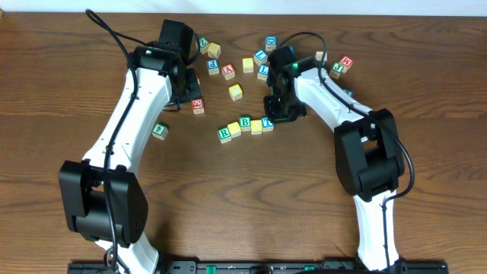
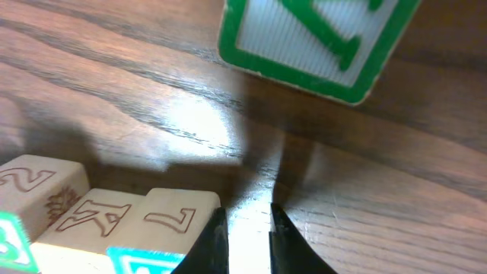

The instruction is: Spell out ROBOT

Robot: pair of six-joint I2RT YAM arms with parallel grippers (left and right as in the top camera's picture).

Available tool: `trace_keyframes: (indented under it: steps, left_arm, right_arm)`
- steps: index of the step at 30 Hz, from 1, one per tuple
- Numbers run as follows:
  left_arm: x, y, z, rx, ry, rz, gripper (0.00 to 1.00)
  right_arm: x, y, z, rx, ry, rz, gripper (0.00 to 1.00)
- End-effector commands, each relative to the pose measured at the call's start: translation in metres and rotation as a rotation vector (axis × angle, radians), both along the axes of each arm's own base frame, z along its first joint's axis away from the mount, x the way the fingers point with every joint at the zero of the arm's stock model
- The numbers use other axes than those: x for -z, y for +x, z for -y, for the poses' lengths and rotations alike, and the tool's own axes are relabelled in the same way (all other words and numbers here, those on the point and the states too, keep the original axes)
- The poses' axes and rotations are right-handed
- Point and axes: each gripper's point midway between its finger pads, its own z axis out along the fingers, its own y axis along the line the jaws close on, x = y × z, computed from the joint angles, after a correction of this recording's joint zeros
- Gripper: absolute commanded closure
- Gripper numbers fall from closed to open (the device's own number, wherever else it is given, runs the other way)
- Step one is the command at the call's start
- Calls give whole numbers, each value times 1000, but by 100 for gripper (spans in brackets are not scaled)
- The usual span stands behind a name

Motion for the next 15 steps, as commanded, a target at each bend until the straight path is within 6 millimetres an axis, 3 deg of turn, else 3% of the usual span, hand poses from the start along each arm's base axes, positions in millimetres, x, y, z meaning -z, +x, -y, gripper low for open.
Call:
trace_keyframes:
  steps: [1, 6, 15]
  left_arm:
    - [7, 2, 0, 31, 7, -9, 92]
    - [-7, 7, -6, 34, 26, 39, 92]
    - [-64, 6, -40, -47, 73, 193, 92]
  right_arm:
    - [-30, 24, -9, -19, 44, 87, 85]
    - [-45, 42, -25, -32, 95, 166, 80]
    - [-45, 45, -70, -55, 164, 226, 78]
